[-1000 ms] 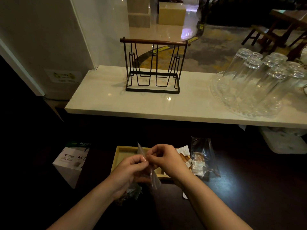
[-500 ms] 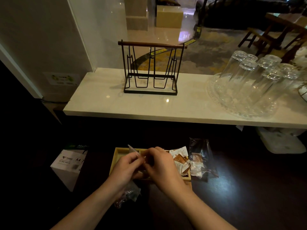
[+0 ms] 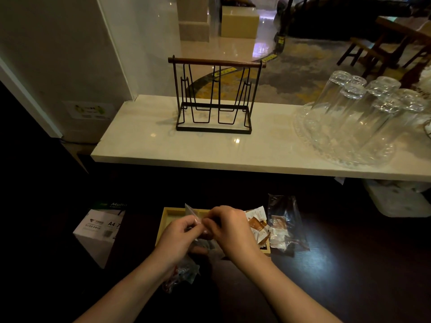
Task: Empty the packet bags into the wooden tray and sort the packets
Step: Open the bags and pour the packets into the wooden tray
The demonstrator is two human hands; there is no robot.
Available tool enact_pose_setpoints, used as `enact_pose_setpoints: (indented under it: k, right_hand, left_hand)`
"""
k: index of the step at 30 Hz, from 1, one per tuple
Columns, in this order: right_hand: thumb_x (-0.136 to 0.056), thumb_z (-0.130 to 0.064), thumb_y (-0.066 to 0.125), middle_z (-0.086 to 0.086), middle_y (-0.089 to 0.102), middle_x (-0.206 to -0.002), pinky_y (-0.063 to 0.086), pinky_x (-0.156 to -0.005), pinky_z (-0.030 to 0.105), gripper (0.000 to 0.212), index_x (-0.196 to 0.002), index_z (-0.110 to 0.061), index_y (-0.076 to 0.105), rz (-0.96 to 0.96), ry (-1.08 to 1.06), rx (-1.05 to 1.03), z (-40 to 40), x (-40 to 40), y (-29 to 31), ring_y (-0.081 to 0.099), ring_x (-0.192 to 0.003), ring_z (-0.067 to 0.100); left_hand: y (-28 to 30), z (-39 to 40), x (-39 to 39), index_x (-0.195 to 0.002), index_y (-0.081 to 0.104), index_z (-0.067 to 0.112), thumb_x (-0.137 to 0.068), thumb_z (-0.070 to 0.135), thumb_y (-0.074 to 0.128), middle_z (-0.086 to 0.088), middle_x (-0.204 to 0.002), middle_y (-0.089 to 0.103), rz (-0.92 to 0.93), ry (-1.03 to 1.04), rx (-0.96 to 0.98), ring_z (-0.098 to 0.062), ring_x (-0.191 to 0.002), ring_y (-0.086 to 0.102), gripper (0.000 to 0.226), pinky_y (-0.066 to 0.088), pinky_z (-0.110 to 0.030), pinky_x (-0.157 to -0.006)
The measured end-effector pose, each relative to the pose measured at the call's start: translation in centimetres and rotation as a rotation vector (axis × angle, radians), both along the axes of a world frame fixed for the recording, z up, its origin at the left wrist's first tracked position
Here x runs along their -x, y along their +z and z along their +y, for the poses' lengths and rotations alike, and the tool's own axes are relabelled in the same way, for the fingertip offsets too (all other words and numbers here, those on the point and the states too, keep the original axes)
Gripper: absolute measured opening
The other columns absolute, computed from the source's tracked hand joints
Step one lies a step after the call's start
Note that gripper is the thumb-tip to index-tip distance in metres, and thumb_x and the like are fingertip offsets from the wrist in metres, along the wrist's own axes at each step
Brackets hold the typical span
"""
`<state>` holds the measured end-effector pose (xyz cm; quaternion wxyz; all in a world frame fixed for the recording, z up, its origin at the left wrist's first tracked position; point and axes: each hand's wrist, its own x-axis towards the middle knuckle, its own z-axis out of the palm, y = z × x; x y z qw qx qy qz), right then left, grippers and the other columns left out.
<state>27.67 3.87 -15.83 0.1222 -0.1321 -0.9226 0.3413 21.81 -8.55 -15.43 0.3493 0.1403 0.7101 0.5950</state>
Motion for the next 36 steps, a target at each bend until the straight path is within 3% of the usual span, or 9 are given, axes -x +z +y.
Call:
enact_pose_setpoints:
  k: [3, 6, 11, 16, 20, 24, 31, 34, 36]
  right_hand:
    - [-0.087, -0.013, 0.059, 0.004, 0.065, -0.092, 0.05, -0.071, 0.033, 0.008, -0.089, -0.014, 0.066, -0.042, -0.08, -0.113, 1.6, 0.3, -0.2, 0.062, -0.083, 0.021]
    - [-0.087, -0.014, 0.058, 0.004, 0.063, -0.093, 0.051, -0.071, 0.038, 0.008, -0.09, -0.014, 0.066, -0.112, -0.13, -0.186, 4.5, -0.2, -0.1, 0.063, -0.084, 0.025]
    - [-0.087, -0.008, 0.057, 0.002, 0.062, -0.104, 0.053, -0.074, 0.034, 0.021, -0.105, -0.018, 0.064, -0.251, 0.001, -0.333, 4.9, -0.5, 0.4, 0.063, -0.092, 0.023]
    - [-0.085, -0.014, 0.059, -0.003, 0.062, -0.102, 0.053, -0.078, 0.034, 0.027, -0.111, -0.022, 0.06, 0.003, 0.081, -0.119, 3.0, -0.3, 3.7, 0.062, -0.091, 0.015]
    - [-0.082, -0.038, 0.063, -0.001, 0.061, -0.112, 0.053, -0.075, 0.043, 0.046, -0.123, -0.026, 0.043, -0.156, 0.288, -0.167, -0.2, 0.3, 3.8, 0.062, -0.096, 0.022]
    - [-0.086, -0.027, 0.059, 0.005, 0.066, -0.099, 0.052, -0.069, 0.044, 0.023, -0.107, -0.022, 0.052, -0.062, 0.177, -0.199, 0.2, 2.0, 3.1, 0.064, -0.091, 0.03]
    - [-0.085, -0.021, 0.067, -0.004, 0.066, -0.083, 0.055, -0.069, 0.033, 0.013, -0.095, -0.016, 0.062, 0.117, 0.23, 0.117, 0.8, 3.5, 7.0, 0.064, -0.074, 0.01]
    - [-0.086, -0.015, 0.066, -0.004, 0.065, -0.081, 0.056, -0.066, 0.024, 0.011, -0.096, -0.014, 0.06, 0.161, 0.216, 0.301, 1.4, 3.9, 8.2, 0.066, -0.07, 0.008]
    - [-0.086, -0.015, 0.065, -0.004, 0.065, -0.085, 0.055, -0.07, 0.023, 0.013, -0.097, -0.016, 0.059, 0.154, 0.163, 0.306, 2.2, 4.2, 7.9, 0.064, -0.077, 0.007]
  left_hand:
    - [-0.1, -0.5, 0.6, -0.082, 0.056, -0.01, -0.094, 0.004, 0.047, -0.012, -0.077, 0.063, 0.023, 0.048, 0.078, -0.018, -0.078, 0.067, 0.02, 0.058, -0.029, -0.052]
    - [-0.2, -2.2, 2.0, -0.066, 0.053, 0.009, -0.093, 0.007, 0.05, -0.016, -0.078, 0.061, 0.264, -0.018, 0.253, -0.027, -0.077, 0.065, 0.027, 0.058, -0.034, -0.056]
    - [0.1, -2.3, 2.7, -0.07, 0.057, 0.003, -0.09, 0.014, 0.055, -0.005, -0.09, 0.053, 0.547, -0.135, 0.409, -0.017, -0.077, 0.058, 0.022, 0.055, -0.022, -0.053]
    - [1.1, -0.5, 2.8, -0.073, 0.063, 0.001, -0.089, 0.01, 0.056, -0.007, -0.098, 0.053, 0.378, -0.029, 0.287, -0.019, -0.086, 0.061, 0.02, 0.054, -0.021, -0.049]
    - [1.8, -0.3, 3.2, -0.081, 0.066, 0.0, -0.086, 0.024, 0.055, -0.009, -0.093, 0.058, 0.397, -0.056, 0.236, -0.021, -0.084, 0.063, 0.026, 0.058, -0.041, -0.063]
    - [2.0, -0.7, 3.0, -0.084, 0.064, -0.001, -0.093, 0.012, 0.052, -0.013, -0.087, 0.063, 0.258, -0.039, 0.101, -0.015, -0.083, 0.064, 0.021, 0.055, -0.026, -0.057]
    - [-2.5, -2.2, 3.1, -0.116, 0.051, 0.011, -0.099, 0.032, 0.039, -0.014, -0.117, 0.056, -0.289, 0.264, 0.122, -0.032, -0.102, 0.059, 0.029, 0.054, -0.037, -0.062]
    - [-2.5, -2.5, 2.5, -0.108, 0.063, 0.018, -0.097, 0.045, 0.035, -0.016, -0.102, 0.071, -0.617, 0.275, -0.095, -0.037, -0.087, 0.068, 0.04, 0.057, -0.038, -0.055]
    - [-2.0, -2.9, 3.2, -0.101, 0.065, 0.017, -0.098, 0.04, 0.036, -0.011, -0.086, 0.076, -0.548, 0.373, -0.167, -0.03, -0.07, 0.071, 0.037, 0.054, -0.033, -0.05]
